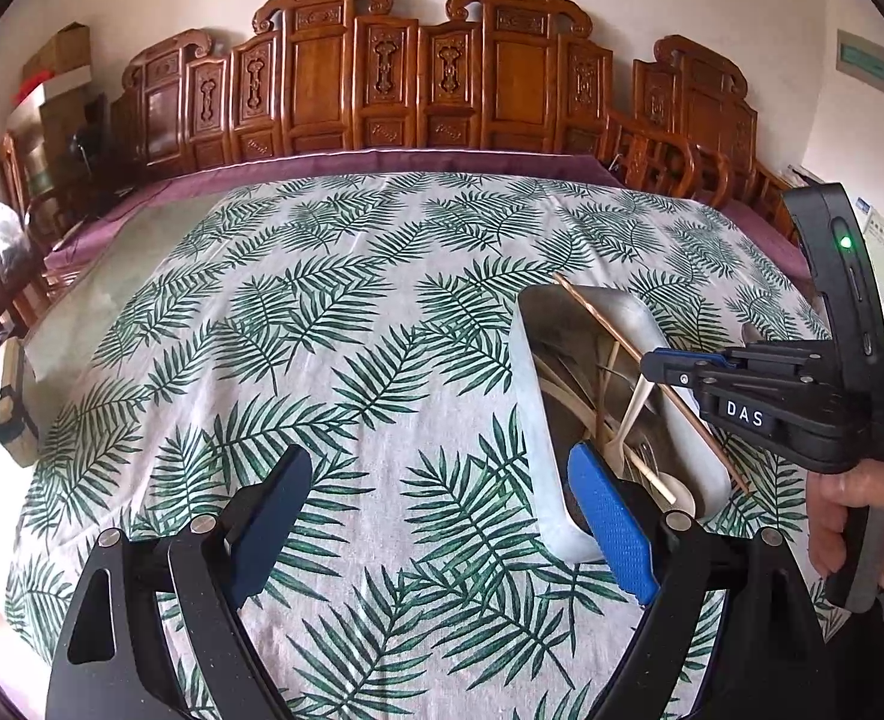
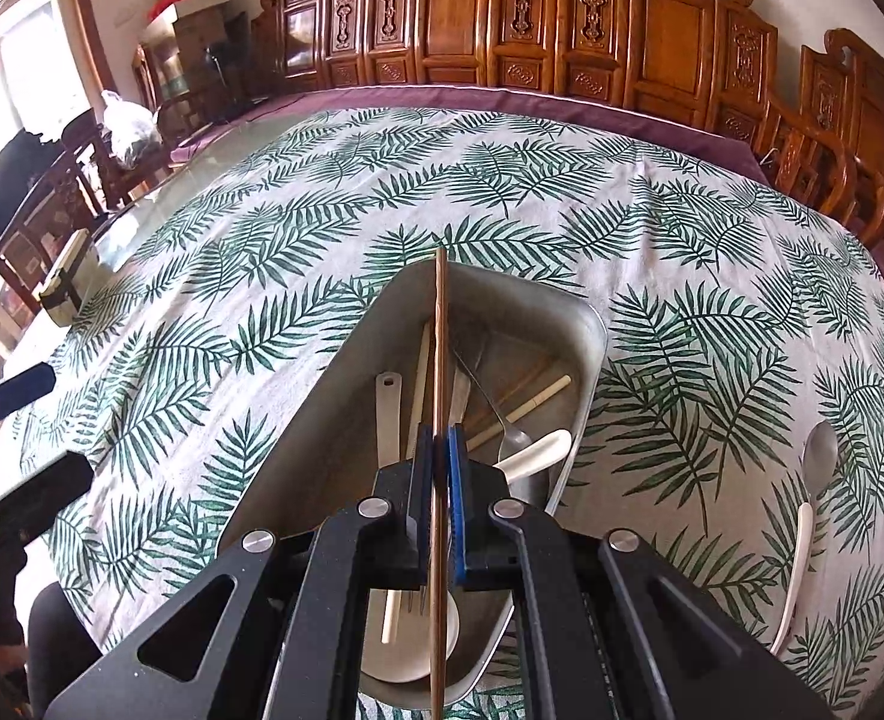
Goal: Organize utensils
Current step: 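Lower the chopstick into the grey tray with the right tool and open it, then grasp the metal spoon on the cloth with the right tool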
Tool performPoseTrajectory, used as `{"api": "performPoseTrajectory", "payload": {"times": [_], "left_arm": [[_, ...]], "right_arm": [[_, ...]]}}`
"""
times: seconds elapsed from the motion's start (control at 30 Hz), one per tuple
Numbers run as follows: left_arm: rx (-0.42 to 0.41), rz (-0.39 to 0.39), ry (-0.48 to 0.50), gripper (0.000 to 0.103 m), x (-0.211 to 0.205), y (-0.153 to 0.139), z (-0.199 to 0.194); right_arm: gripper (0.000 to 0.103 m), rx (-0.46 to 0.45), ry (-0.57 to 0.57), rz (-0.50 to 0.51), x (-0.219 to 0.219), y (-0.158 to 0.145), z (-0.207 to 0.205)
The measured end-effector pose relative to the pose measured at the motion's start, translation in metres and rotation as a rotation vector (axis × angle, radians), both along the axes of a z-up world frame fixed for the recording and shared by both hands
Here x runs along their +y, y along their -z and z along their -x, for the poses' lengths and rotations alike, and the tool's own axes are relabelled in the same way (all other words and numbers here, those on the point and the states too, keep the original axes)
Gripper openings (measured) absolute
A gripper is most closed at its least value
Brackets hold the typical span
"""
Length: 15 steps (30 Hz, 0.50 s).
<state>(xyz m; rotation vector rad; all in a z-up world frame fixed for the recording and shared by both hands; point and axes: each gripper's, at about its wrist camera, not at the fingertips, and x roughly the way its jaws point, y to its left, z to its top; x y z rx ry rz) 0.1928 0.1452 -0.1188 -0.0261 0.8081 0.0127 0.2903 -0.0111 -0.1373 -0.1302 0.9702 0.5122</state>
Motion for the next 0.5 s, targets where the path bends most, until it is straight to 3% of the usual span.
{"api": "performPoseTrajectory", "payload": {"times": [0.23, 0.5], "left_arm": [[-0.001, -0.005, 0.013, 0.084, -0.005, 0.000, 0.001], [-0.004, -0.010, 0.039, 0.084, -0.018, -0.001, 0.004]], "right_arm": [[0.007, -0.019, -0.010, -0.018, -0.007, -0.006, 0.006], [0.007, -0.051, -0.006, -0.021, -0.054, -0.016, 0.021]]}}
